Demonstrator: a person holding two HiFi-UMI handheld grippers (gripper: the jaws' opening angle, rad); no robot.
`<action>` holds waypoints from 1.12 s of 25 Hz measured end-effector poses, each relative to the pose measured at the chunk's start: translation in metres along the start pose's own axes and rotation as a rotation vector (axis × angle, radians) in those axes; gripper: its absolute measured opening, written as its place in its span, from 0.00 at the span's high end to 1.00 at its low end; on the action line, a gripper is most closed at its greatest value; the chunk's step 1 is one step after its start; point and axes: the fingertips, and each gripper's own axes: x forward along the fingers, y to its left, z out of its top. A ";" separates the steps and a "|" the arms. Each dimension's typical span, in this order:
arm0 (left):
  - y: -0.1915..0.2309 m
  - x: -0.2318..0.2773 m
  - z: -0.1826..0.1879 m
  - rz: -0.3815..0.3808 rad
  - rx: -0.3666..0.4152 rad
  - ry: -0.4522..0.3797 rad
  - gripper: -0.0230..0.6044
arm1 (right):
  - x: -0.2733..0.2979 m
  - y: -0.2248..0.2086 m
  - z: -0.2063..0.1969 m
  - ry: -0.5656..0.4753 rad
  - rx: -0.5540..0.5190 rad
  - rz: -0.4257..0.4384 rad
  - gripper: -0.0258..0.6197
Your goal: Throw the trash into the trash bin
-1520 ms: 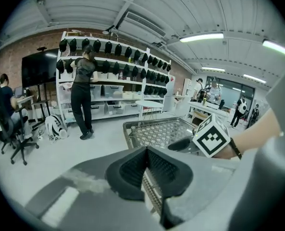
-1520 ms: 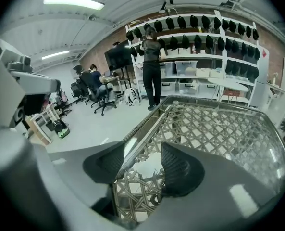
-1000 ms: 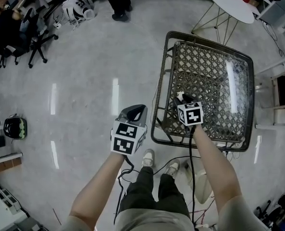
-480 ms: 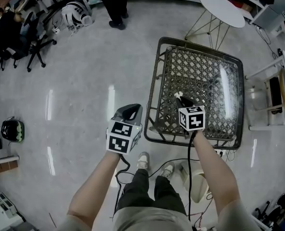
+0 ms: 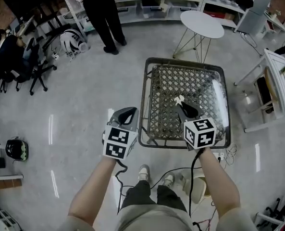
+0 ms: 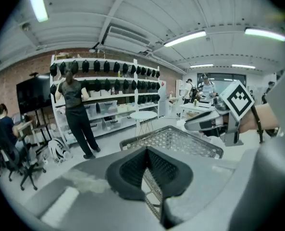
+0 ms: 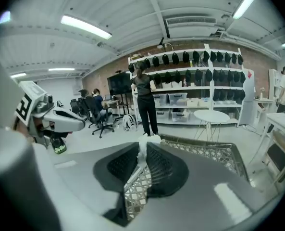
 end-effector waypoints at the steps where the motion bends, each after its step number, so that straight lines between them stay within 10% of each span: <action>1: -0.005 -0.007 0.011 -0.002 0.029 -0.015 0.96 | -0.013 0.004 0.011 -0.021 -0.004 0.006 0.87; 17: -0.068 -0.120 0.123 0.007 0.140 -0.227 0.96 | -0.212 0.048 0.119 -0.314 -0.004 0.052 0.87; 28: -0.088 -0.161 0.104 0.003 0.131 -0.232 0.96 | -0.272 0.086 0.110 -0.342 -0.157 0.055 0.87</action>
